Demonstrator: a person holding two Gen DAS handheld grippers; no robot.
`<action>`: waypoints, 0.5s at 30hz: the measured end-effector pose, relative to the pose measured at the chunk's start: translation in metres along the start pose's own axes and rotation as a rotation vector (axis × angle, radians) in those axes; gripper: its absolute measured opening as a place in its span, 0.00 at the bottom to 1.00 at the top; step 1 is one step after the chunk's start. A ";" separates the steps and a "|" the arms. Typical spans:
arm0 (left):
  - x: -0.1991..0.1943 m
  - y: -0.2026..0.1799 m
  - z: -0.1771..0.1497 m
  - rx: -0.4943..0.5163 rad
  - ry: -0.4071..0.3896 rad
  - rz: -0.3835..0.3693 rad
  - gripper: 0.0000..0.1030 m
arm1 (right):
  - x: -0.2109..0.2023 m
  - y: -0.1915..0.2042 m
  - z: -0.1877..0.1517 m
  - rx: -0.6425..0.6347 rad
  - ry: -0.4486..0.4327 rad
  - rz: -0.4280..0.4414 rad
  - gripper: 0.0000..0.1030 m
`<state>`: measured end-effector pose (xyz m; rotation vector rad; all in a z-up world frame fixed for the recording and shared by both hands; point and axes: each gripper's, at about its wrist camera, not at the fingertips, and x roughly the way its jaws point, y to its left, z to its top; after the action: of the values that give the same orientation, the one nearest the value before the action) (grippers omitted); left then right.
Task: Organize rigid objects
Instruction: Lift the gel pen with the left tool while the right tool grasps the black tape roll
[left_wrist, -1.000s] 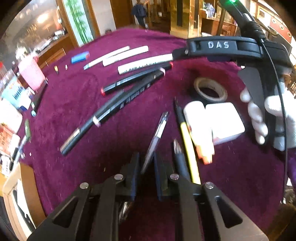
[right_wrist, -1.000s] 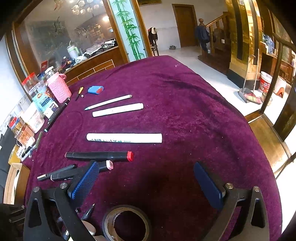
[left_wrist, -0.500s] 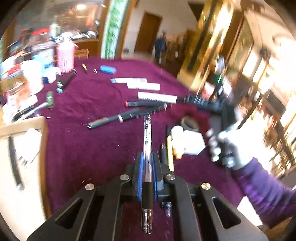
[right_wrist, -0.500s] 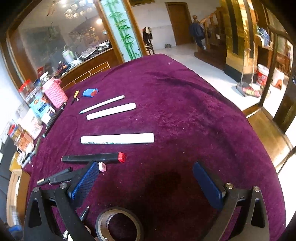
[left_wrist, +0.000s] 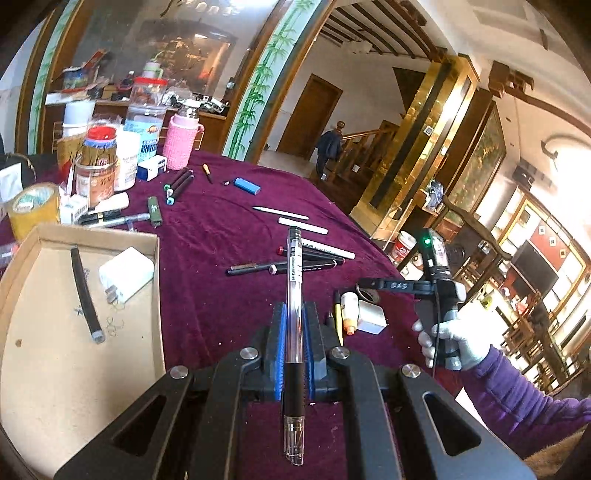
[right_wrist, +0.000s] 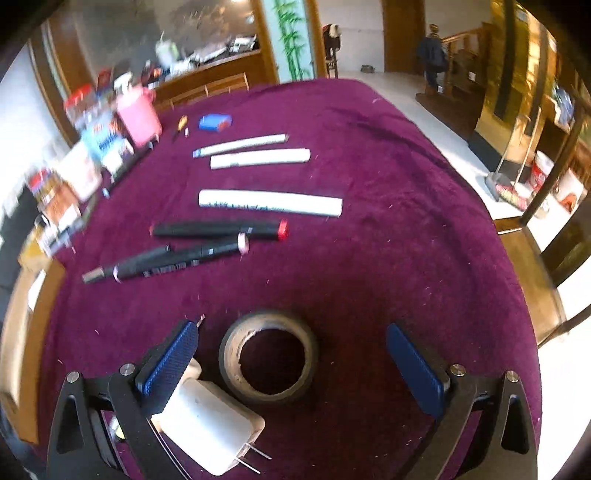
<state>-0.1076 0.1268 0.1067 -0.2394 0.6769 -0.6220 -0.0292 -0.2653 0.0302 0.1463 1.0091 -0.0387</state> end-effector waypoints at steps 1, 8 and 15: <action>-0.001 0.002 -0.001 -0.004 0.000 0.004 0.08 | 0.003 0.003 0.000 -0.005 0.009 -0.017 0.98; -0.020 0.020 -0.008 -0.041 -0.020 0.050 0.08 | 0.017 0.015 -0.005 -0.051 0.049 -0.095 0.60; -0.035 0.052 -0.010 -0.101 -0.039 0.112 0.08 | -0.015 0.013 -0.002 -0.022 -0.042 -0.023 0.60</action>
<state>-0.1118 0.1894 0.0958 -0.3043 0.6796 -0.4759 -0.0372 -0.2523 0.0433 0.1138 0.9689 -0.0514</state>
